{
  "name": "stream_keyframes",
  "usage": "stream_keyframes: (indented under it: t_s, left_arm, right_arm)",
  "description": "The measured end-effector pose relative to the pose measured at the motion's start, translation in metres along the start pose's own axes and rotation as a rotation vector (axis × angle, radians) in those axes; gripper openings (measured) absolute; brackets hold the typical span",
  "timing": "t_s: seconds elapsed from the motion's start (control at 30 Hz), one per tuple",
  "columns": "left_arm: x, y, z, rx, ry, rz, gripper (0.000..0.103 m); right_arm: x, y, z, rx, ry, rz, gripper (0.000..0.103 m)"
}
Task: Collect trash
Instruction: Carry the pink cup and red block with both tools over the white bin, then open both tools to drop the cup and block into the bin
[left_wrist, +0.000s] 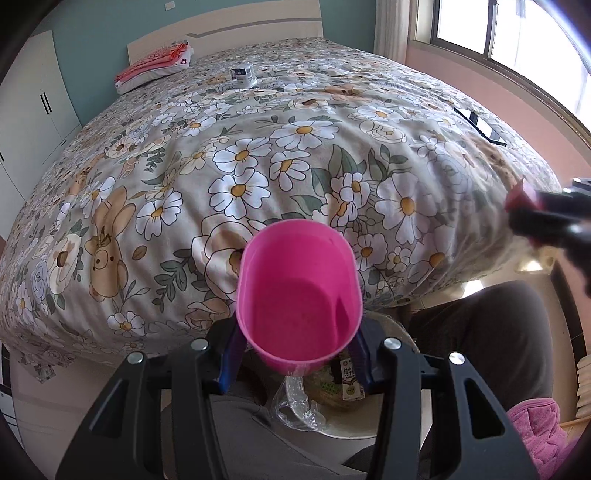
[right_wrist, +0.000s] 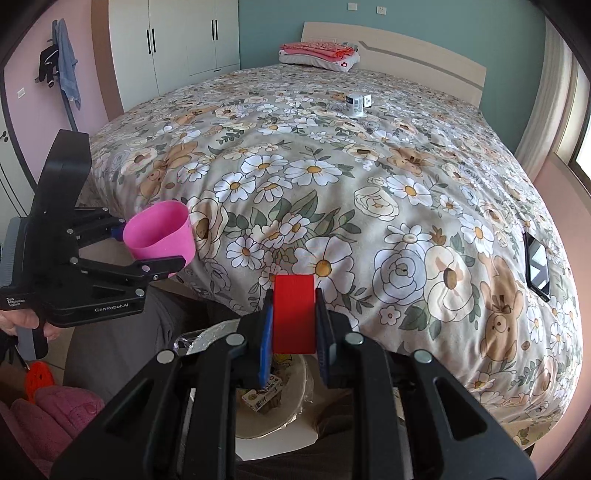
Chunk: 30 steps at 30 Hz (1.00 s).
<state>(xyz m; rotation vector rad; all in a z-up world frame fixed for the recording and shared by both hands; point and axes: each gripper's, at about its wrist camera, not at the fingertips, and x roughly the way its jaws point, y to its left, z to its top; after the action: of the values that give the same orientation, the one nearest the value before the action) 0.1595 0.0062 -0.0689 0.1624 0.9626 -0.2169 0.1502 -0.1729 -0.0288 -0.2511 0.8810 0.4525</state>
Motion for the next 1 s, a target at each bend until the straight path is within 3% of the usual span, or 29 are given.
stream_keyframes:
  t_s: [0.27, 1.0]
  left_arm:
    - [0.047, -0.01, -0.027, 0.004, 0.125, -0.059, 0.051]
    - [0.128, -0.04, -0.076, 0.02, 0.361, -0.143, 0.051]
  right_arm:
    - [0.061, 0.005, -0.035, 0.035, 0.157, 0.052, 0.021]
    - [0.158, 0.024, -0.095, 0.043, 0.431, 0.143, 0.021]
